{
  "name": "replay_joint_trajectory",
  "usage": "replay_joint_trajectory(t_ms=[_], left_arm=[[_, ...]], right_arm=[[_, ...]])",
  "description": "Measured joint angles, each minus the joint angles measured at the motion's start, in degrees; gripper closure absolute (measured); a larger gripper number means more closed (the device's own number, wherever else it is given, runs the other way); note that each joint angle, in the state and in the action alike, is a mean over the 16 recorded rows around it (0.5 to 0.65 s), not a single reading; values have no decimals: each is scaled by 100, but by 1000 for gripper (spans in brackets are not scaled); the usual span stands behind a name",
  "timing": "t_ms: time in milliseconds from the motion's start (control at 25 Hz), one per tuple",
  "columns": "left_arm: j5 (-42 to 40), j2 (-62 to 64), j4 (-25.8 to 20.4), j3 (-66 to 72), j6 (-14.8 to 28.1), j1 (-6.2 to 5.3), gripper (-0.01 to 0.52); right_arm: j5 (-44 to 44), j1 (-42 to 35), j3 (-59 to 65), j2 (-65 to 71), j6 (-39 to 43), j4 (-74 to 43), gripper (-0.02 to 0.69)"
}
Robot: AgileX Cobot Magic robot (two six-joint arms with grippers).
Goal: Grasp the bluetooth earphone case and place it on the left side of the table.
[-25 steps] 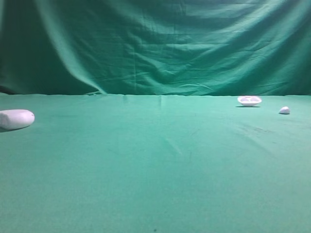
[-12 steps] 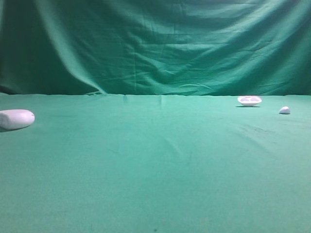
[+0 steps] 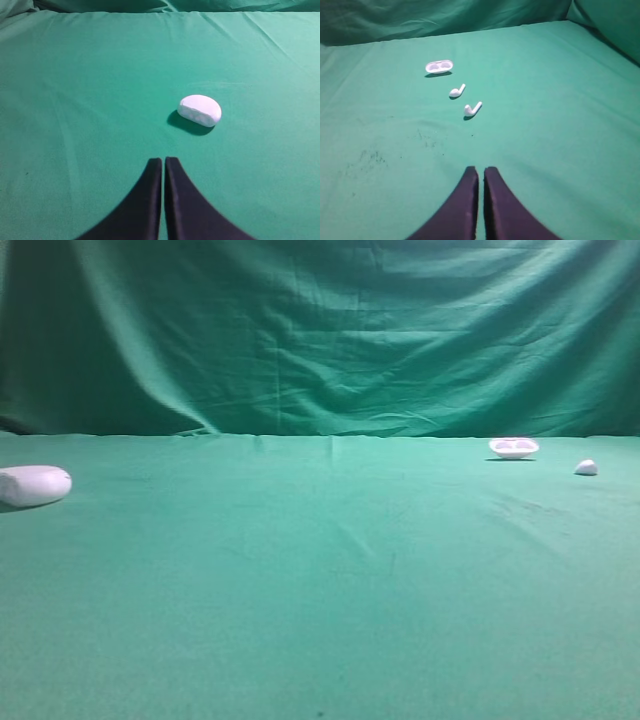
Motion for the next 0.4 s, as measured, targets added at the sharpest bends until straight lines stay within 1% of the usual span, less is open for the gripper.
replay_joint_trajectory(t_ms=[400], left_arm=[[0,0,0,0,0,0,514]], right_arm=[[17,0,1,-1,0,14,665]])
